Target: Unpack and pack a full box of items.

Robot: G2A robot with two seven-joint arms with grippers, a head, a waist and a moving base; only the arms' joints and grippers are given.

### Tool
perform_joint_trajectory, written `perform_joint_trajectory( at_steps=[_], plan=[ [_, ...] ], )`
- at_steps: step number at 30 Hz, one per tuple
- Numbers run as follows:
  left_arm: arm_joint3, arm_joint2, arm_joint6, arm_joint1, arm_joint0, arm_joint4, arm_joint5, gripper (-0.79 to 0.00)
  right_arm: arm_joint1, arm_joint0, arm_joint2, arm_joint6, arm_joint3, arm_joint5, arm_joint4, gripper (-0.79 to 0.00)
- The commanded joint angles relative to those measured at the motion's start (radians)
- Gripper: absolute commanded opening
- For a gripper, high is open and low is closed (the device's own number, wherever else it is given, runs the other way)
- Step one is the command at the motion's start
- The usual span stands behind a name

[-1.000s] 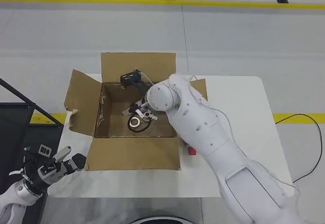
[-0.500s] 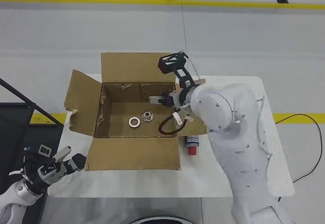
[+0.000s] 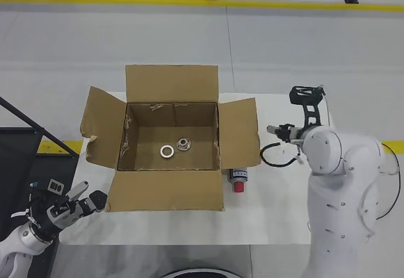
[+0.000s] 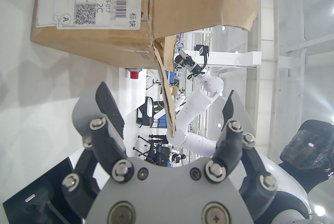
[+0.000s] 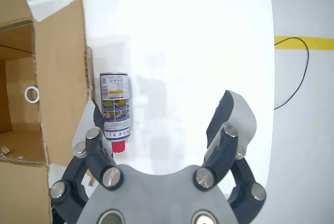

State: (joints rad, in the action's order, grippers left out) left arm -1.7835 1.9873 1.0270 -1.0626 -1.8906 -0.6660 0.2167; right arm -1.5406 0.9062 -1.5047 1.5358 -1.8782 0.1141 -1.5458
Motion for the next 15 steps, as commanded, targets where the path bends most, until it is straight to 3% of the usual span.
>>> perform_joint_trajectory(
  at_steps=[1,6,15],
  plan=[
    [0.0,0.0,0.0,0.0,0.0,0.0,0.0,0.0,0.003,0.018,-0.008,0.0,0.021,-0.005,0.004,0.0],
    [0.0,0.0,0.0,0.0,0.0,0.0,0.0,0.0,0.007,0.039,-0.01,0.0,0.071,-0.025,0.038,0.0],
    [0.0,0.0,0.0,0.0,0.0,0.0,0.0,0.0,0.017,0.057,0.003,0.0,0.056,-0.064,0.275,0.0]
  ],
)
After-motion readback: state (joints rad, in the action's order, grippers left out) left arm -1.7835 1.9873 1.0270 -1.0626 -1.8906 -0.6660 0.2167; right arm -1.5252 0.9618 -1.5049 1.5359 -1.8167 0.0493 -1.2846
